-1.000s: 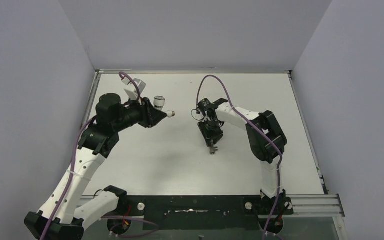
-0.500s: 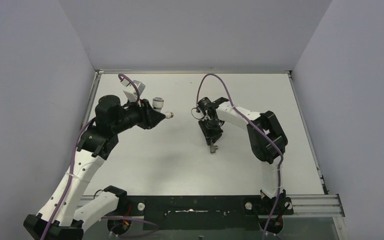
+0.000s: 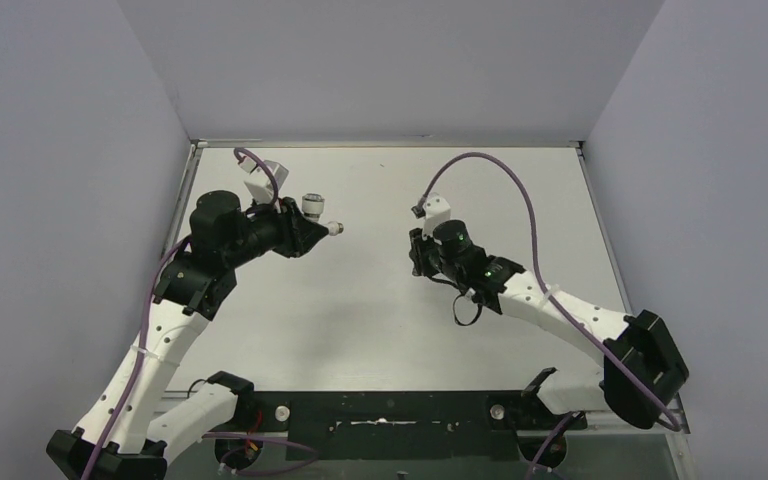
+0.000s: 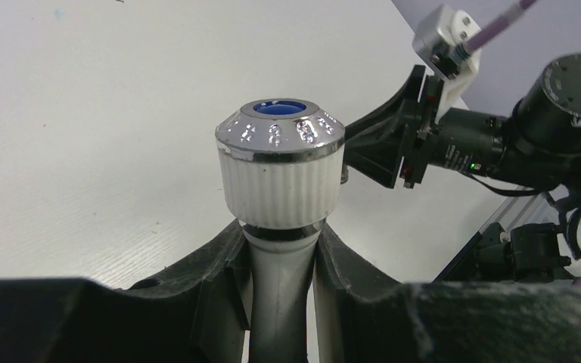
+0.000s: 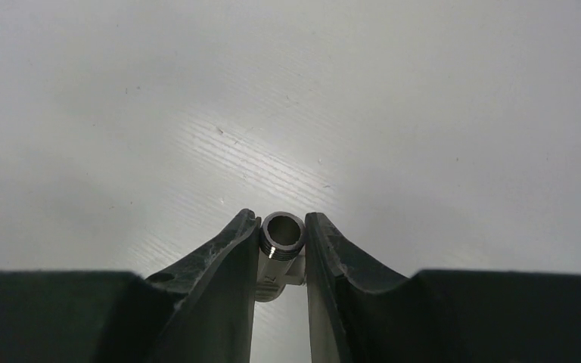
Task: Install the water faucets
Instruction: Pick up the adaptor at the center of the board.
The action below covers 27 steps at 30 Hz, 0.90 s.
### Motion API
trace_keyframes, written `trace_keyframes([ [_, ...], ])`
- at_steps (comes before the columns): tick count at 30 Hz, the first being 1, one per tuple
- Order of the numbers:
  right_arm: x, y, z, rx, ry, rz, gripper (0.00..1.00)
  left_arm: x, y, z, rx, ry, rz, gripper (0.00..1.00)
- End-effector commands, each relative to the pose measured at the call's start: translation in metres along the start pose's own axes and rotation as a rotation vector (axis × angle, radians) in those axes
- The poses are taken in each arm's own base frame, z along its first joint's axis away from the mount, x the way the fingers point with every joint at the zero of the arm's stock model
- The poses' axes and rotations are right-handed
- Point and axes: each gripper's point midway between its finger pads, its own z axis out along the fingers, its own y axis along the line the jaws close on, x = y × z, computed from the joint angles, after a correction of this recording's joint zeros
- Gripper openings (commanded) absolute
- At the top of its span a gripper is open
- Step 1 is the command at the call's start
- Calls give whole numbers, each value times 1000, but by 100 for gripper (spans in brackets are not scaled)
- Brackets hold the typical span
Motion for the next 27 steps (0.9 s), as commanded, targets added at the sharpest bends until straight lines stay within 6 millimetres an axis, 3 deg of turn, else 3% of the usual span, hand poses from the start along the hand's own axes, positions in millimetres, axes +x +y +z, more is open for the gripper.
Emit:
trace_keyframes([
  [1, -62, -5, -13, 10, -464, 44, 0, -36, -12, -9, 24, -116, 40, 0],
  [3, -69, -3, -24, -8, -601, 32, 0, -36, -13, -9, 28, -119, 33, 0],
  [8, -51, 4, -32, -47, -736, -20, 0, -36, -13, -8, 31, -117, 24, 0],
  [15, -28, 11, -23, -47, -745, -127, 0, -37, -14, -7, 38, -119, 15, 0],
  [27, -6, 27, -2, -73, -717, -191, 0, -35, -13, -5, 38, -111, 9, 0],
])
